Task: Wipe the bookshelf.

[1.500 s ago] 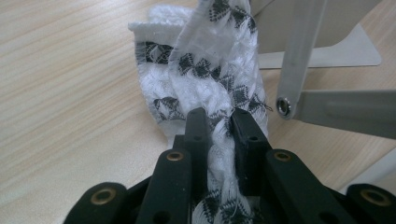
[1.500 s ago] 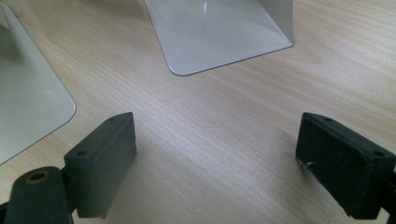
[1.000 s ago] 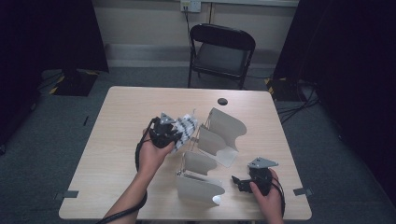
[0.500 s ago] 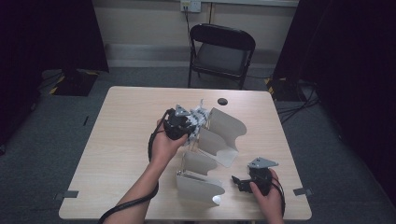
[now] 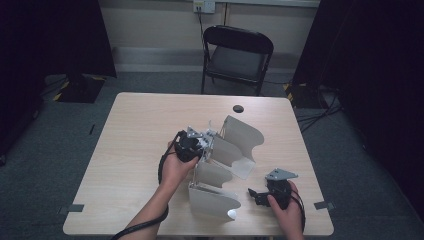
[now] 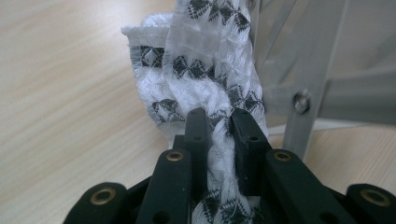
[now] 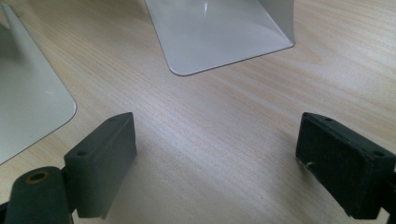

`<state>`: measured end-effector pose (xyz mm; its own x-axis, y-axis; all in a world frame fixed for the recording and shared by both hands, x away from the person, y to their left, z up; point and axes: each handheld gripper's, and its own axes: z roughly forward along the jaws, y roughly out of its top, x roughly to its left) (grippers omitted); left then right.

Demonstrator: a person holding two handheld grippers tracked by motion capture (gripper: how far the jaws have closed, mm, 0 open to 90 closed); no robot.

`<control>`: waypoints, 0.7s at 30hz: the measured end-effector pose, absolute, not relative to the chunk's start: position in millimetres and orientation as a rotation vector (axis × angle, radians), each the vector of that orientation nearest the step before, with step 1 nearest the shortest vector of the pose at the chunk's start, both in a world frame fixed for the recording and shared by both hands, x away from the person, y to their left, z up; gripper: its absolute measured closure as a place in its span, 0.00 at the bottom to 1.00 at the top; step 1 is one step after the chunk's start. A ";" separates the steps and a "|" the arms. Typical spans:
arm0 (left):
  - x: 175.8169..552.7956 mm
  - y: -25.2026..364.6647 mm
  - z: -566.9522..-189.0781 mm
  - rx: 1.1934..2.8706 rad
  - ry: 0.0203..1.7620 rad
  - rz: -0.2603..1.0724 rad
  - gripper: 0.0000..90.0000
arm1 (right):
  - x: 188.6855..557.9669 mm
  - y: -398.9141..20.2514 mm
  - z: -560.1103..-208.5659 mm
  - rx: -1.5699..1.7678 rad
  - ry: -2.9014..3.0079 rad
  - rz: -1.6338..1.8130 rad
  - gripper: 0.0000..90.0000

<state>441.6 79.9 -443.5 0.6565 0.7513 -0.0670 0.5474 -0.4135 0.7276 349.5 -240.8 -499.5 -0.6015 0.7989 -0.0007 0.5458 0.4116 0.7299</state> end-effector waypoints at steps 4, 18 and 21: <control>437.0 82.7 -456.6 2.143 1.015 0.339 0.87 | 349.5 -240.8 -499.5 1.158 2.323 1.007 0.13; 434.1 101.5 -444.7 2.095 1.068 0.350 0.86 | 349.7 -240.8 -499.5 1.157 2.324 1.007 0.13; 438.4 107.4 -415.1 2.061 1.061 0.402 0.86 | 349.8 -240.8 -499.5 1.156 2.325 1.008 0.13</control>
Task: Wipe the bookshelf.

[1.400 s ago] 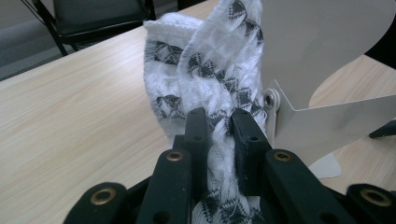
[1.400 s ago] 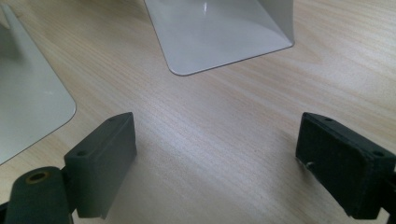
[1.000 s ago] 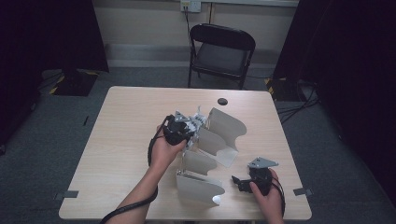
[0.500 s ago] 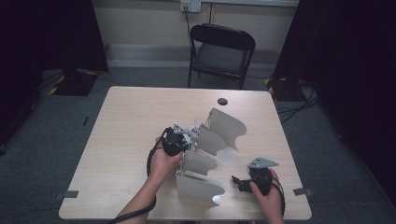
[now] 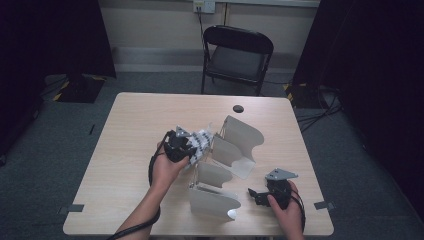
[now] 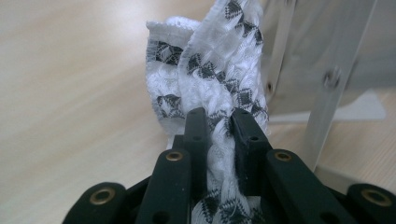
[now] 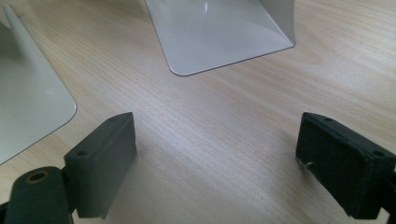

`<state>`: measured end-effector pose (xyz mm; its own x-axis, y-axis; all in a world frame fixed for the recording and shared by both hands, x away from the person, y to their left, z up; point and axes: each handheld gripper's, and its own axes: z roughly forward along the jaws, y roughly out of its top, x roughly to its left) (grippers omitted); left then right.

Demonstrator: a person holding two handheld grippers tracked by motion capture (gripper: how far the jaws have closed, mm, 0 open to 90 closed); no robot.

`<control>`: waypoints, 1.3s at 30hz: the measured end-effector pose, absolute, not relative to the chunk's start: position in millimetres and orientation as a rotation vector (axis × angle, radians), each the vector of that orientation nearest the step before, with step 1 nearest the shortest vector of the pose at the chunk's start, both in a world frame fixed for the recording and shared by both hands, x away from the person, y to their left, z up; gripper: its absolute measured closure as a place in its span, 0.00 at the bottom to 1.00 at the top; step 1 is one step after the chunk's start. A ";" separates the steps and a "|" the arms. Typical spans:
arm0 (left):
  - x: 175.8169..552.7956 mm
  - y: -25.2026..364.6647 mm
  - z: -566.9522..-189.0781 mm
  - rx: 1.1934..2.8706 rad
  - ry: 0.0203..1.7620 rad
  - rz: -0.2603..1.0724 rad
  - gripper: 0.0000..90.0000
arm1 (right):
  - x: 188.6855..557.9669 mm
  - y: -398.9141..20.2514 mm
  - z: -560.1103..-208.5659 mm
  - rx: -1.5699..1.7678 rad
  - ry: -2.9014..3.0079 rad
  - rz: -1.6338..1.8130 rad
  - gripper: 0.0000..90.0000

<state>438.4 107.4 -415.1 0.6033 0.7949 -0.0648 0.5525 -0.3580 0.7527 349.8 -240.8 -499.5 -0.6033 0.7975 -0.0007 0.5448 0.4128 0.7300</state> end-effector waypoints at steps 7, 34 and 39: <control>446.9 95.9 -373.9 2.027 0.998 0.461 0.86 | 349.8 -240.8 -499.5 1.156 2.325 1.007 0.13; 466.6 62.6 -405.0 2.108 0.976 0.413 0.86 | 350.3 -240.6 -499.4 1.153 2.330 1.009 0.13; 467.4 62.8 -424.0 2.121 1.002 0.391 0.86 | 350.4 -240.6 -499.4 1.153 2.329 1.008 0.13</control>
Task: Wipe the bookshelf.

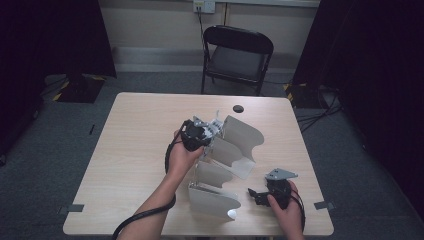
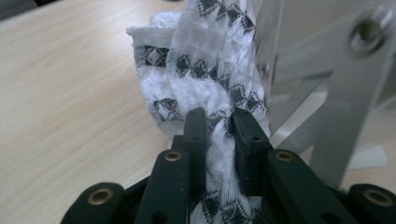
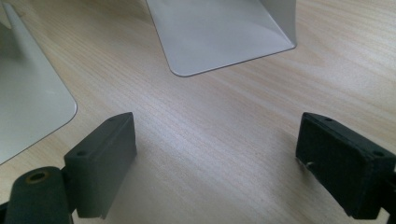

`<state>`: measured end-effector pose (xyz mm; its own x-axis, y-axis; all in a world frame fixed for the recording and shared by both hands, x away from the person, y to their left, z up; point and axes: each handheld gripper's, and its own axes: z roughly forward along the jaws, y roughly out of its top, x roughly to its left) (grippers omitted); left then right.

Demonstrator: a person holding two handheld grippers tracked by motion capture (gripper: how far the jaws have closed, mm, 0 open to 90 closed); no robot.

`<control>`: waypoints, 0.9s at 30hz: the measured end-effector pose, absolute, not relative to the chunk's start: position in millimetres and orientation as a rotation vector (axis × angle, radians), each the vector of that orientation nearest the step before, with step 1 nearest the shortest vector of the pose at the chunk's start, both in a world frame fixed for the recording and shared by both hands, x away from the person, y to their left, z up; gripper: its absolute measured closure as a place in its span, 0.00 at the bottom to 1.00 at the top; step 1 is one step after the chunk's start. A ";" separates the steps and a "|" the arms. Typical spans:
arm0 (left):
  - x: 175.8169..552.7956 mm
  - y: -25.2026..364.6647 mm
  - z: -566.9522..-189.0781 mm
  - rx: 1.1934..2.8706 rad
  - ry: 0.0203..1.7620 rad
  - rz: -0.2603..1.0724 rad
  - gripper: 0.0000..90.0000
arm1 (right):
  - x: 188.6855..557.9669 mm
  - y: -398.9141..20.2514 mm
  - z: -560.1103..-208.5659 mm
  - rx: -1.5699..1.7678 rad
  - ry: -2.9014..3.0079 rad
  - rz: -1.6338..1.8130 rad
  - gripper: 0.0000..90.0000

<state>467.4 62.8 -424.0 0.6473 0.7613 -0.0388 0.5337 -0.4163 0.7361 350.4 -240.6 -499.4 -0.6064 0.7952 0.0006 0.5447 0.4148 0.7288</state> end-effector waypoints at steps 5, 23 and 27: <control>461.8 66.0 -435.6 2.118 1.018 0.370 0.86 | 350.3 -240.6 -499.5 1.154 2.329 1.008 0.13; 441.0 82.3 -472.4 2.141 1.052 0.342 0.85 | 350.3 -240.7 -499.4 1.152 2.331 1.008 0.13; 435.2 91.0 -468.4 2.126 1.055 0.353 0.84 | 350.2 -240.6 -499.5 1.152 2.330 1.008 0.13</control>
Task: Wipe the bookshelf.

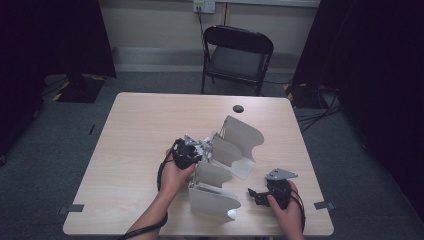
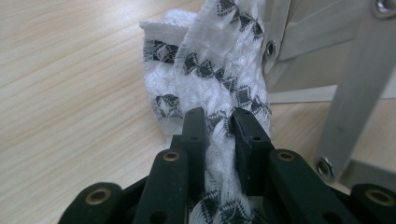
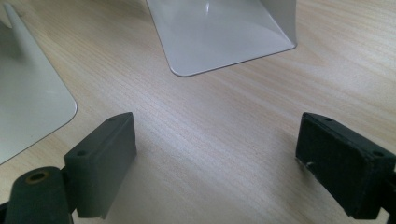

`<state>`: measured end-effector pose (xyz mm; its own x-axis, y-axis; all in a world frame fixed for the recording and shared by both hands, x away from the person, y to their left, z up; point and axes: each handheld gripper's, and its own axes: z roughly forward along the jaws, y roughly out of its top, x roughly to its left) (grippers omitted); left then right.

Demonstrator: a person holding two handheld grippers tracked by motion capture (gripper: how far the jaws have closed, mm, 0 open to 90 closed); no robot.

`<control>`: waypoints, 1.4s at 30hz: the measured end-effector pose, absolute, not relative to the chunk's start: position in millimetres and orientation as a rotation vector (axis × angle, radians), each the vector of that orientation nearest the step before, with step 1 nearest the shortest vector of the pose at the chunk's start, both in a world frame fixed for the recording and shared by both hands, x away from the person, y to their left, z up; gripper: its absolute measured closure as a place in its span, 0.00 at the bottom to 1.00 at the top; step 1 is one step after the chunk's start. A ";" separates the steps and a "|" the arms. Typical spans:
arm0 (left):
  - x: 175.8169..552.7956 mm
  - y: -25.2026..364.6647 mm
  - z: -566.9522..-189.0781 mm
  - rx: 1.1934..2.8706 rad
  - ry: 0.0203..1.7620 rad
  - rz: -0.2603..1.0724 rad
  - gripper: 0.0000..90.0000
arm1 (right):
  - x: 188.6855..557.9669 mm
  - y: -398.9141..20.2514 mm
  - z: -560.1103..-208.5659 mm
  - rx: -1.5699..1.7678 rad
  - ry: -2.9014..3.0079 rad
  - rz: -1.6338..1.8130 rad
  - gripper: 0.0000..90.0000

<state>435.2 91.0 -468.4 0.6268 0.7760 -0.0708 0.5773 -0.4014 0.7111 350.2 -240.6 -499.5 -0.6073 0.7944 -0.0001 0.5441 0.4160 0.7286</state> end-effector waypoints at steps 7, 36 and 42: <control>427.5 123.9 -463.6 2.112 1.098 0.380 0.84 | 350.3 -240.5 -499.5 1.149 2.330 1.010 0.13; 408.7 171.0 -472.7 2.045 1.206 0.376 0.53 | 349.8 -240.2 -499.5 1.150 2.329 1.009 0.13; 406.0 171.8 -473.2 2.032 1.186 0.385 0.40 | 350.0 -240.3 -499.6 1.147 2.331 1.011 0.13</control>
<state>406.0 171.8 -473.2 0.5278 0.8430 -0.1040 0.6212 -0.2995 0.7242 350.0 -240.3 -499.6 -0.6098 0.7926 -0.0010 0.5409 0.4170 0.7304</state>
